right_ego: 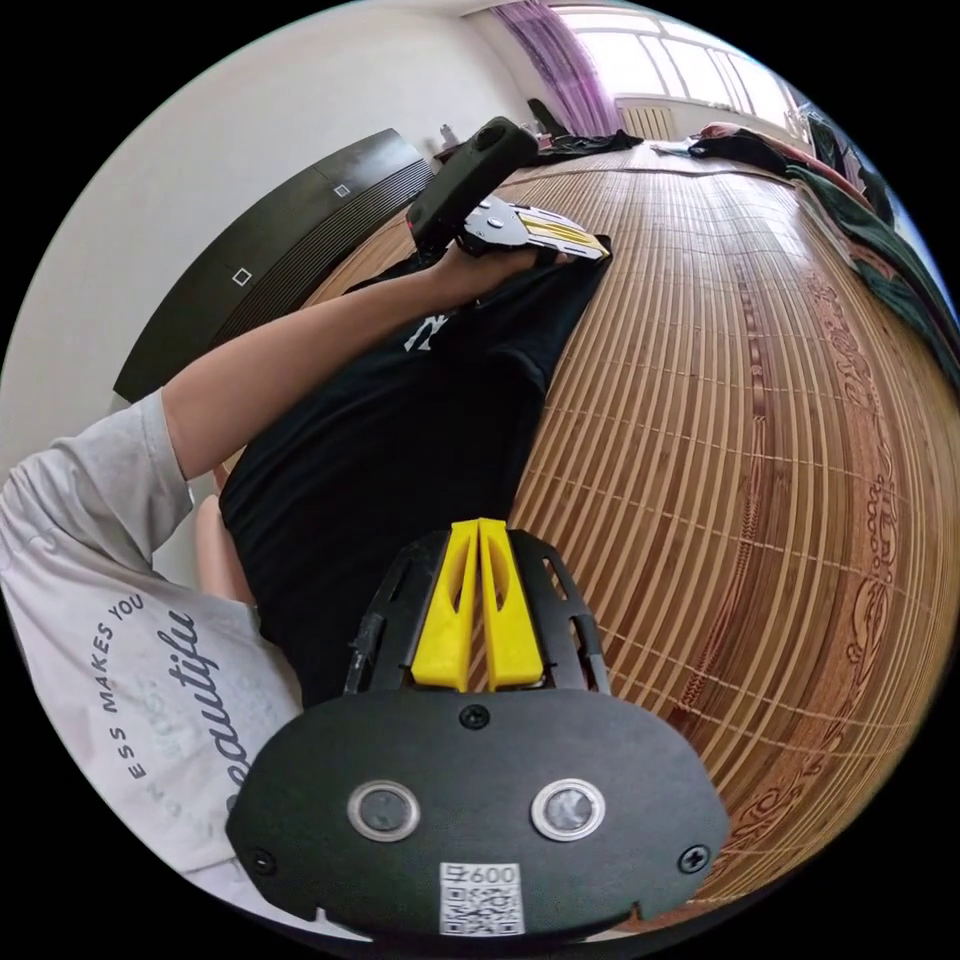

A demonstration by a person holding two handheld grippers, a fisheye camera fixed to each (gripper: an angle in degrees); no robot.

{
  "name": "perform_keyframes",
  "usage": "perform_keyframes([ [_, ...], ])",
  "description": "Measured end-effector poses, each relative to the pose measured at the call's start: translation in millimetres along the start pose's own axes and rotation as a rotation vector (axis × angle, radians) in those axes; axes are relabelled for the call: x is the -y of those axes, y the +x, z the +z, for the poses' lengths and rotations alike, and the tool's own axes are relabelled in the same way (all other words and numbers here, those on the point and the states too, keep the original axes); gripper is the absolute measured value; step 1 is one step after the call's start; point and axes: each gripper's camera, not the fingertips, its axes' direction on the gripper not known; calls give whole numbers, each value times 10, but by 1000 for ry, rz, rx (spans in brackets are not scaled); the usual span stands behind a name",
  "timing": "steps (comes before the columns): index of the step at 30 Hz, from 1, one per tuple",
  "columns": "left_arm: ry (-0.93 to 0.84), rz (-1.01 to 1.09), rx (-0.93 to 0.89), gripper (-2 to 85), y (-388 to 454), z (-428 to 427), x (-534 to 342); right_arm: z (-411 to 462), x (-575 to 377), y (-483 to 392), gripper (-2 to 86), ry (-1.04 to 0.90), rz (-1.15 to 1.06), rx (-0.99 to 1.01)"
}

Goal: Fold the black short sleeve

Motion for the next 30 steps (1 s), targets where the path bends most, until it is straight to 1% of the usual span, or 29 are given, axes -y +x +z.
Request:
perform_keyframes([
  [4, 0, -1, -3, 8, 35, -4, -74, -171, 98, 64, -8, 13, -18, -37],
  [6, 2, -3, -5, 8, 43, -3, -101, -215, 162, 95, -8, 34, -28, -17],
  [10, 1, 7, 22, 7, 131, -9, -135, -423, 311, 70, -8, 119, -86, 158],
  [12, 2, 10, 29, 7, 161, -15, -147, -335, 433, -14, -9, 62, -127, 178],
  [13, 2, 9, 27, 7, 168, -18, -152, -164, 507, -60, -9, -60, -158, 100],
  [14, 2, 7, 24, 7, 171, -23, -156, -143, 509, -29, -9, -81, -186, 65],
  [15, 2, 6, 22, 7, 172, -25, -158, -212, 502, 31, -9, -60, -181, 91],
  [17, 3, 5, 20, 7, 188, -35, -158, -361, 509, 371, -9, -133, -163, 168],
  [20, 3, 8, 27, 8, 226, -51, -147, -553, 489, 854, -8, -157, -107, 268],
  [28, 4, -2, 6, 7, 233, -99, -62, -965, 567, 1461, -8, -179, -109, 306],
  [30, 5, 2, 14, 7, 259, -114, -28, -1120, 645, 1451, -8, -135, -160, 318],
])
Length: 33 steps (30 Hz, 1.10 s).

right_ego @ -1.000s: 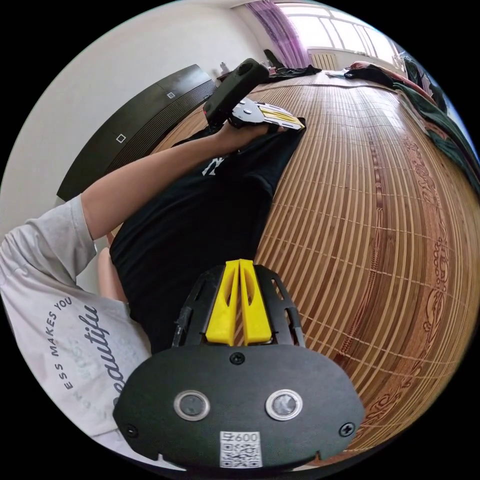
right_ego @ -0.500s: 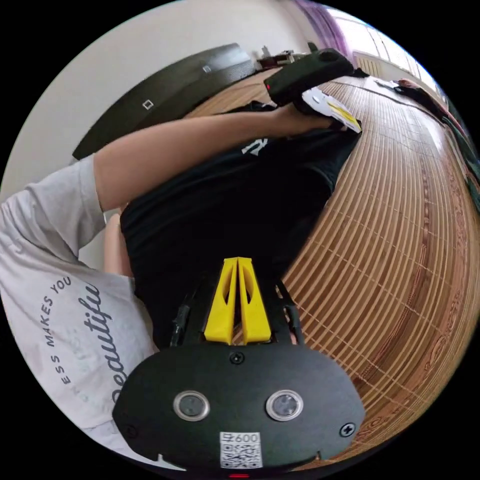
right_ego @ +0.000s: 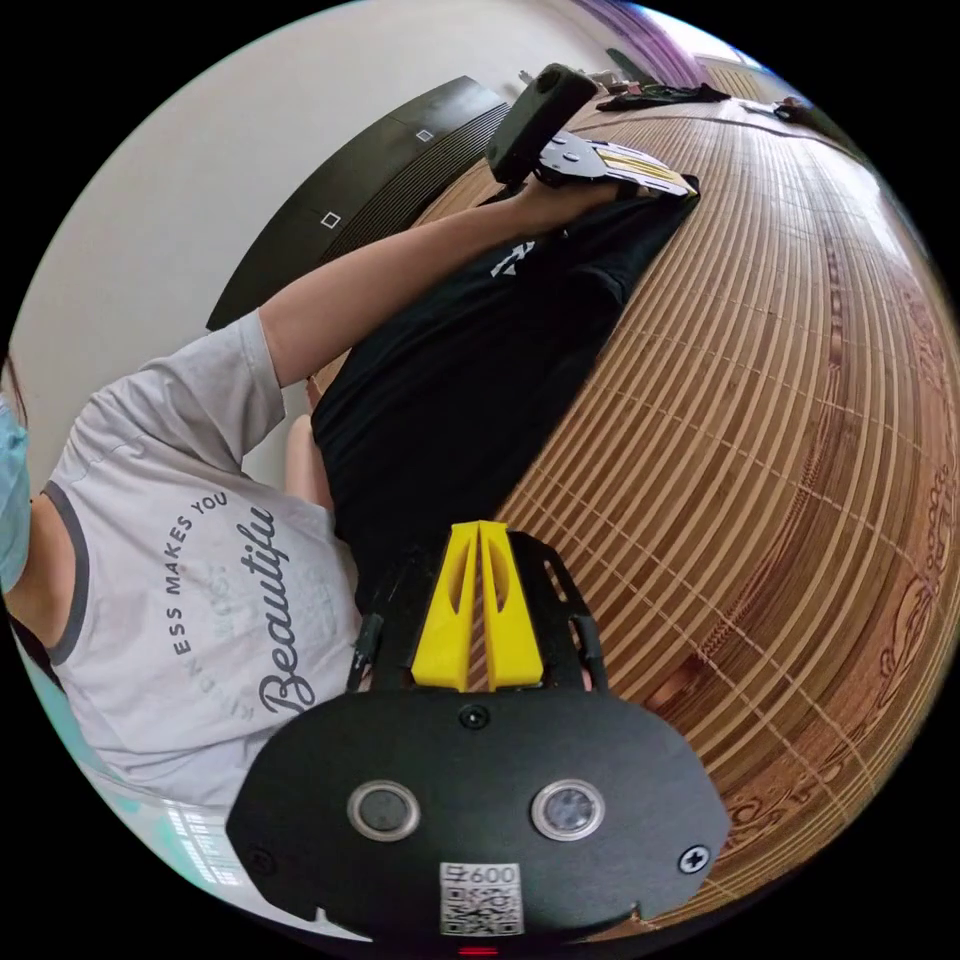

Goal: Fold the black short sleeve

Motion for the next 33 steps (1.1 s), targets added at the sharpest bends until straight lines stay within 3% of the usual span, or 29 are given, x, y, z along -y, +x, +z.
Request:
perform_keyframes([
  [4, 1, 1, 1, 7, 22, -37, 91, 72, 405, -140, -8, 27, -121, 117],
  [8, 2, 4, 8, 7, 50, -86, 204, 563, 536, -152, -8, -261, -218, 76],
  [16, 1, 7, 13, 7, 61, -191, 477, -3, 24, 583, -8, -262, -72, 257],
  [21, 1, 7, 13, 8, 37, -271, 682, -80, -135, 423, -8, -253, -222, 303],
  [24, 1, 8, 15, 7, 14, -329, 824, 77, 189, 359, -8, -227, -197, 261],
  [28, 1, 5, 9, 7, -56, -418, 1044, 718, 123, 79, -9, -458, -236, 274],
  [33, 1, 3, 5, 7, -155, -531, 1313, 664, -299, -149, -9, -440, -242, 249],
])
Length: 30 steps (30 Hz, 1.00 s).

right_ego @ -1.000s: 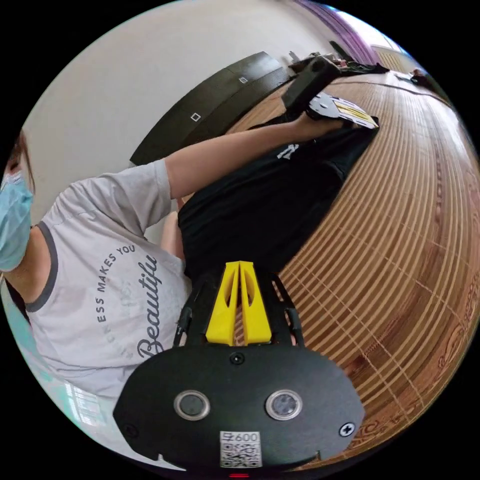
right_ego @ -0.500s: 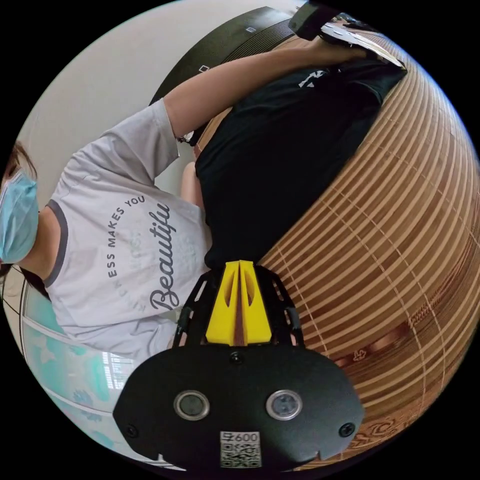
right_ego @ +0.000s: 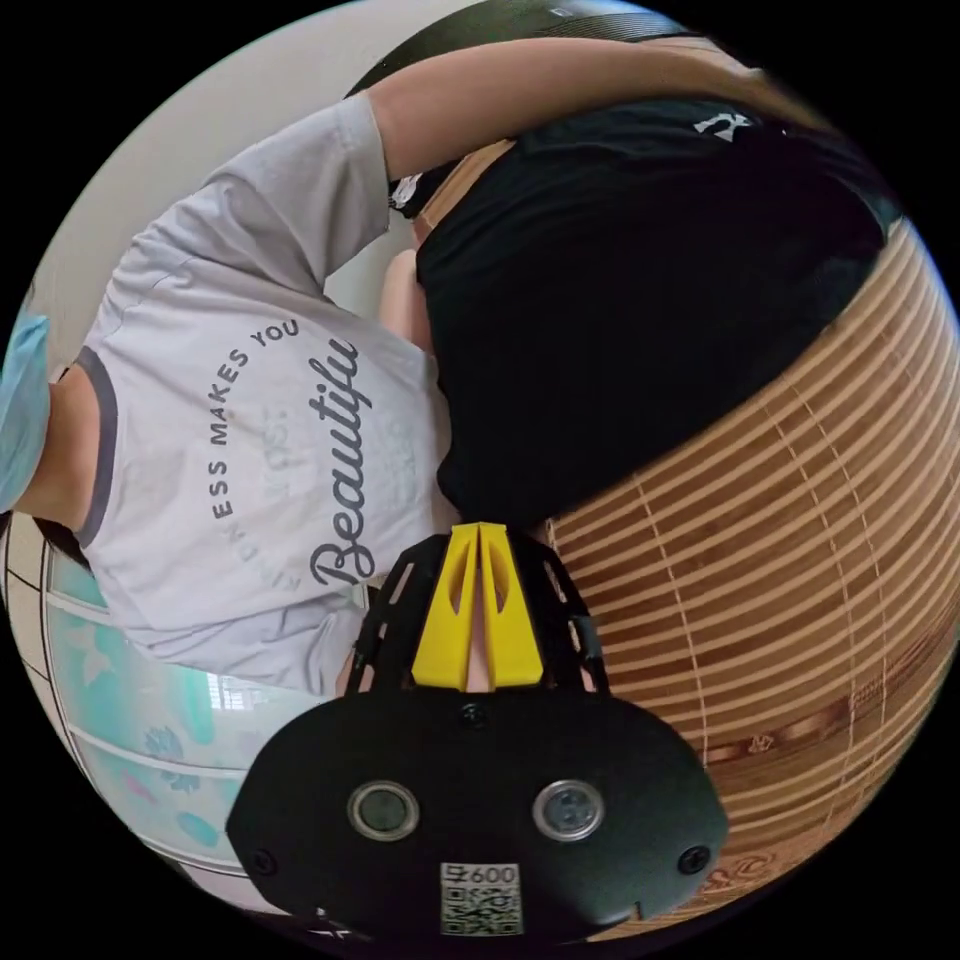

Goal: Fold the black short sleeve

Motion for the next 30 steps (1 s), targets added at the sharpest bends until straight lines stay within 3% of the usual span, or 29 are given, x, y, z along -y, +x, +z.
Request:
perform_keyframes([
  [2, 0, -3, -8, 7, -75, -61, 145, -33, 35, -268, -9, 129, -128, -109],
  [6, -11, -33, -88, 7, -350, -165, 395, -88, 317, -335, -9, 404, -76, -246],
  [10, -96, -181, -500, 8, -1281, -219, 720, 235, 446, -343, -8, 578, -28, -203],
  [15, -34, -247, -521, 8, -2037, -801, 1020, 631, 538, -400, -8, 659, 68, -212],
  [20, -135, -140, -481, 8, -2242, -1154, 1124, 779, 944, -655, -8, 828, 272, -501],
  [27, -336, -43, -396, 8, -2045, -854, 906, 1002, 1727, -625, -9, 823, 421, -720],
  [30, -313, -94, -354, 7, -2120, -812, 915, 1399, 2109, -443, -9, 558, 485, -812],
])
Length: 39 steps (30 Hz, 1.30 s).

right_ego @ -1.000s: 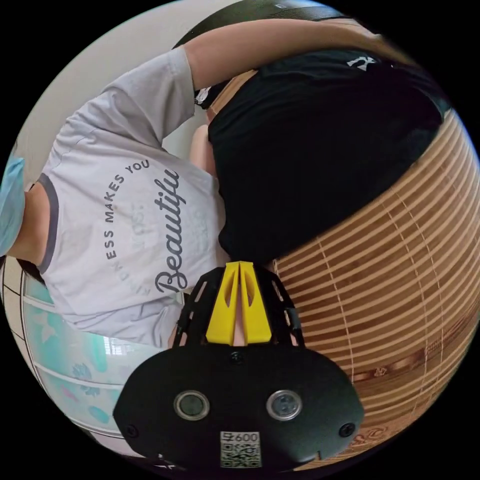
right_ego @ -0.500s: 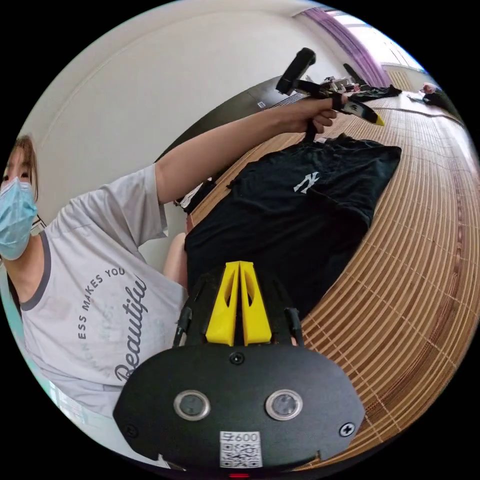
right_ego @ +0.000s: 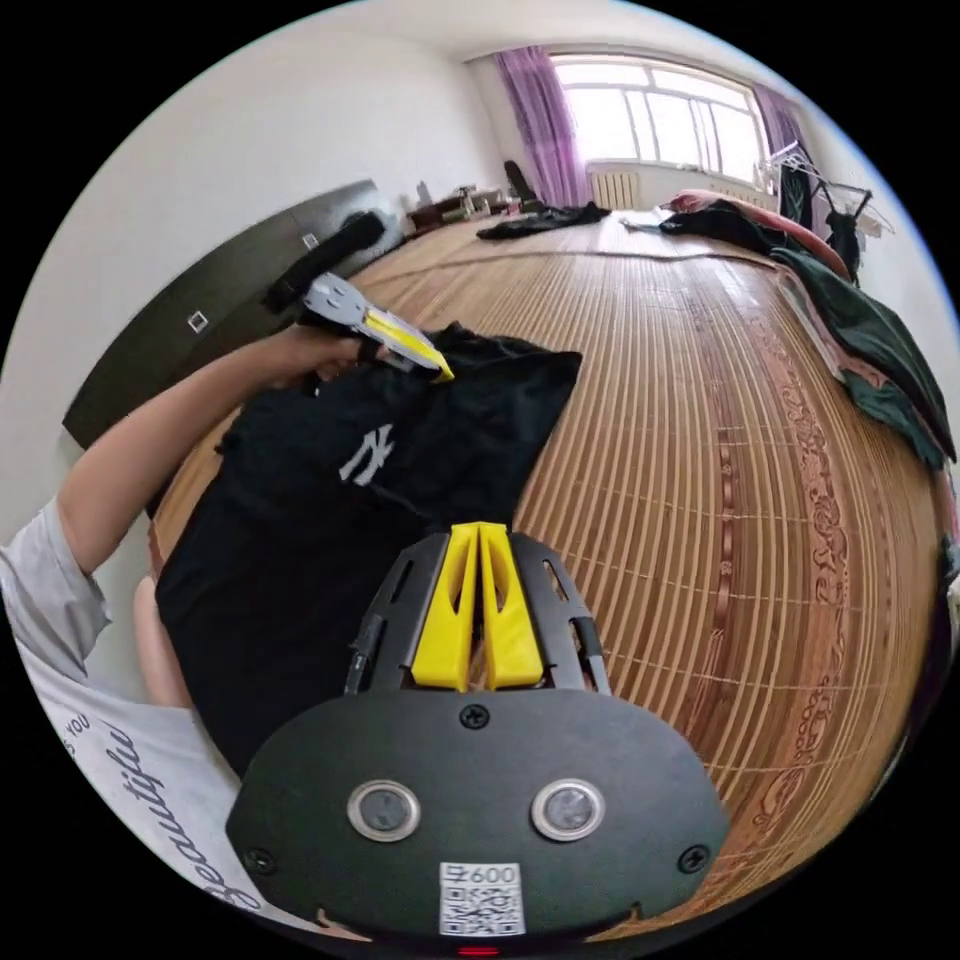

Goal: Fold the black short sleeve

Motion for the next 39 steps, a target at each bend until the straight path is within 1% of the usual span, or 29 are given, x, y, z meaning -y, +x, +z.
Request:
perform_keyframes([
  [1, 16, -24, 4, 7, -46, -56, 30, -31, -94, -137, -9, 75, -41, -20],
  [6, 38, -34, 6, 7, -154, -313, 141, -24, -223, -479, -9, 80, -52, -52],
  [9, 69, -145, -38, 8, -368, -563, 66, -34, -248, -678, -9, 81, -68, -81],
  [10, 115, -198, -64, 8, -441, -725, -49, -62, -266, -734, -9, 90, -78, -84],
  [11, 192, -207, -129, 8, -447, -918, -215, -116, -289, -758, -9, 107, -76, -70],
  [12, 228, -198, -175, 8, -423, -1011, -310, -161, -298, -761, -9, 123, -70, -54],
  [14, 307, -156, -328, 10, -163, -1264, -705, -471, -263, -723, -9, 276, -28, 63],
  [16, 330, -131, -350, 11, 119, -1357, -975, -578, -26, -699, -9, 328, 4, 136],
  [18, 347, -156, -357, 13, 313, -1409, -1197, -455, 409, -753, -9, 252, -8, 181],
  [19, 358, -181, -389, 15, 380, -1432, -1312, -330, 699, -836, -9, 226, -37, 189],
  [21, 342, -203, -407, 16, 454, -1456, -1419, -114, 1106, -975, -9, 189, -68, 150],
  [23, 378, -204, -444, 13, 543, -1524, -1520, 172, 1575, -1135, -9, 127, -109, 122],
  [26, 377, -183, -492, 10, 636, -1590, -1512, 452, 1980, -1230, -9, 58, -134, 99],
  [30, 357, -162, -480, 8, 760, -1655, -1438, 681, 2208, -1212, -9, -31, -147, 42],
  [33, 299, -170, -436, 4, 873, -1667, -1369, 635, 2236, -1075, -9, -1, -119, 82],
  [35, 263, -138, -402, 2, 1029, -1689, -1344, 611, 2230, -934, -9, 21, -87, 117],
  [39, 262, -115, -344, 1, 1173, -1785, -1373, 601, 2128, -797, -9, 89, -83, 141],
])
